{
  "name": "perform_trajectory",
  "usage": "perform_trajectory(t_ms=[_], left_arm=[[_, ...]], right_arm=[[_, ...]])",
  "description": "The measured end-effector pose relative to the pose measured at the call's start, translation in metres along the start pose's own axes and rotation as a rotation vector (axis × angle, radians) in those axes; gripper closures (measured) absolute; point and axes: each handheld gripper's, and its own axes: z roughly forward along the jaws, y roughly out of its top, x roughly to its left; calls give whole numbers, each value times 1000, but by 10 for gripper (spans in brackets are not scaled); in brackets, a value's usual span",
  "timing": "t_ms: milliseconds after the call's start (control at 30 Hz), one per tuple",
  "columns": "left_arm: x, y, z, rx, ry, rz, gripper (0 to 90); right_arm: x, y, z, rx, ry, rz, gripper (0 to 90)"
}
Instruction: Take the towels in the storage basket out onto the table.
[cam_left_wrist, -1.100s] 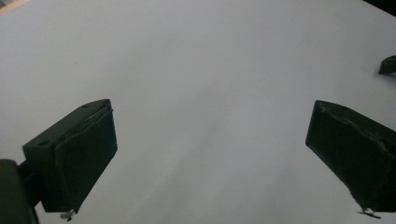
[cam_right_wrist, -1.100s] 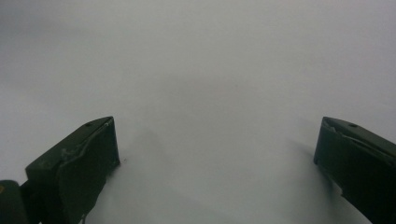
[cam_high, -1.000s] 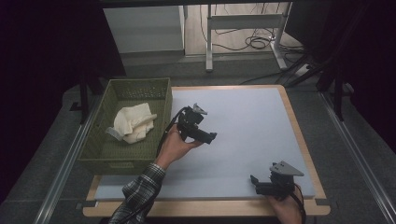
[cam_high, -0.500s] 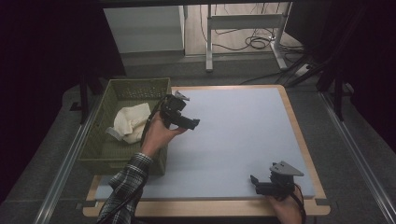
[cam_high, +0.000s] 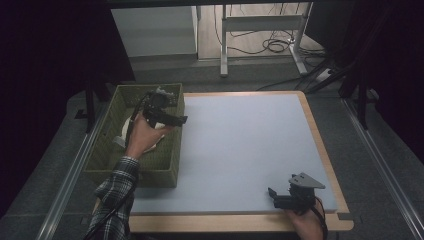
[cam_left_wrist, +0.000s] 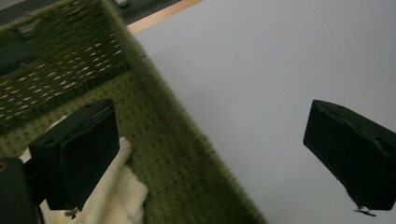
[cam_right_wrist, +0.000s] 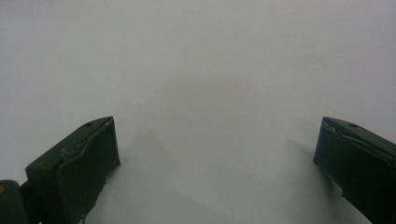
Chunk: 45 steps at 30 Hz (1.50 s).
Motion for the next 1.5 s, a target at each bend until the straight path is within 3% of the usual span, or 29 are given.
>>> perform_trajectory(t_ms=[33, 200, 300, 700, 1033, 1067, 1200, 1433, 1500], left_arm=[[0, 0, 0, 0, 0, 0, 37], [26, -10, -5, 21, 52, -38, 32], [40, -19, -5, 26, 44, -67, 20], [82, -50, 20, 166, 84, -116, 16], [98, -62, 42, 294, 94, -152, 17], [101, -64, 49, 331, 96, -152, 17], [109, -72, 65, 394, 81, -197, 14], [117, -80, 85, 507, 59, -240, 41], [120, -84, 89, 520, 44, -285, 41]], right_arm=[[0, 0, 0, 0, 0, 0, 0], [0, 0, 0, 0, 0, -1, 0], [0, 0, 0, 0, 0, 0, 0], [0, 0, 0, 0, 0, -1, 0], [0, 0, 0, -1, 0, -1, 0], [0, 0, 0, -1, 0, -1, 0], [0, 0, 0, -1, 0, 0, 0], [0, 0, 0, -1, 1, -1, 0], [0, 0, 0, -1, 1, -2, 0]])
